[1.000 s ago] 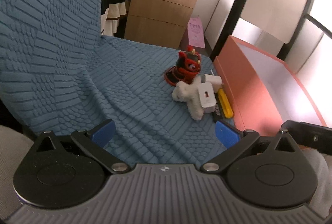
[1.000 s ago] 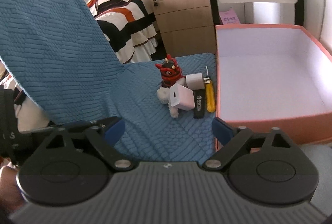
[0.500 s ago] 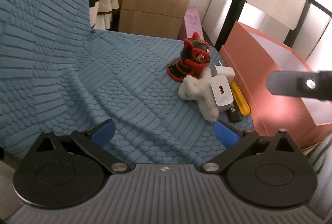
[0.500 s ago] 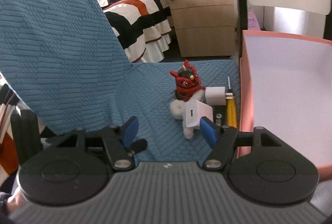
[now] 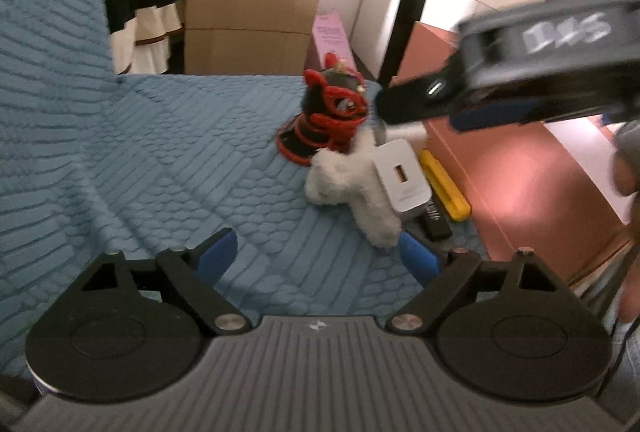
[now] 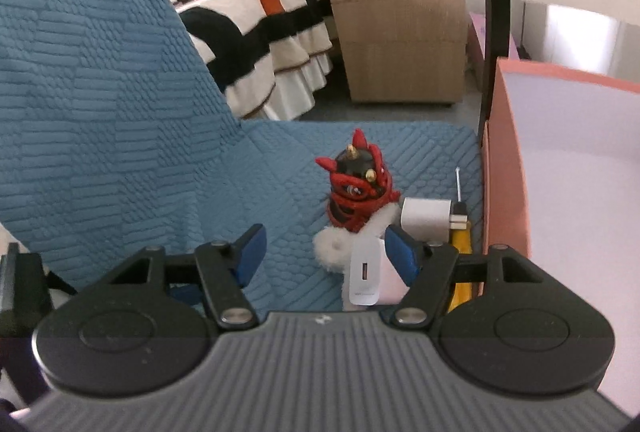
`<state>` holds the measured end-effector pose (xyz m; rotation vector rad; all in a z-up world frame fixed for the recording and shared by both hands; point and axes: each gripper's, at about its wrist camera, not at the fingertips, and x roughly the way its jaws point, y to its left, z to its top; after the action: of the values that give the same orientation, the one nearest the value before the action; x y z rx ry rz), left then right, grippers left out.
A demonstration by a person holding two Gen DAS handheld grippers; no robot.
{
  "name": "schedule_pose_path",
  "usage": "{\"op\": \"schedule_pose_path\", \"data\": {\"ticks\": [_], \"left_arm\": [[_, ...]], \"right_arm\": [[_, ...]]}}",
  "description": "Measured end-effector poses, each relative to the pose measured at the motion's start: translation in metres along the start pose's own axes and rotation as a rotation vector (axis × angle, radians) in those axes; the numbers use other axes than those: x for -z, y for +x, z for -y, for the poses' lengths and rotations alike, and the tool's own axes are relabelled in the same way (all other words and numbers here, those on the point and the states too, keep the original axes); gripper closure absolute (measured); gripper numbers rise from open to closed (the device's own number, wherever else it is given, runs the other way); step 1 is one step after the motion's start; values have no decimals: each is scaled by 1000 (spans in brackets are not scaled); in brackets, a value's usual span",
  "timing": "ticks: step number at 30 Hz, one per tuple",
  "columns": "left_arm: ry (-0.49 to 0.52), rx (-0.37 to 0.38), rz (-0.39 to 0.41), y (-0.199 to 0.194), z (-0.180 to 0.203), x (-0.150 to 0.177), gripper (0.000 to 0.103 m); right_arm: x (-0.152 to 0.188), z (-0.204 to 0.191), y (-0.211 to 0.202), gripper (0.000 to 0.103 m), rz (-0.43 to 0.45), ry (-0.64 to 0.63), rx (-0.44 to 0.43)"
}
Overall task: Organize rigid objects
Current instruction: 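Grasp the white USB charger with the right gripper while the left tool approaches the plush, then grasp the white fluffy plush with the left gripper while the right holds the charger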
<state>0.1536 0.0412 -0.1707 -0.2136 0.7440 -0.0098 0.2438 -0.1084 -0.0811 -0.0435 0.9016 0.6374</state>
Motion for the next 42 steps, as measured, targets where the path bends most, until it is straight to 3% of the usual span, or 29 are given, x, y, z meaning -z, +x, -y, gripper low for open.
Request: {"op": "schedule_pose_path", "data": {"ticks": [6,14,20,32,42], "left_arm": [[24,7,25,17,7,-5,14],[43,11,-28,47,11,-6,14],[56,23,-42,58,10,-7,18],[73,20,-16,64,8,-9,19],[144,-5,28,75,14,-12,30]], "right_arm": [[3,0,24,36,-78,-14,35],[5,3,41,37,-118,-34,103],[11,5,52,57,-158,-50,137],[2,21,36,69,-106,43,114],[0,25,27,70,-75,62,96]]}}
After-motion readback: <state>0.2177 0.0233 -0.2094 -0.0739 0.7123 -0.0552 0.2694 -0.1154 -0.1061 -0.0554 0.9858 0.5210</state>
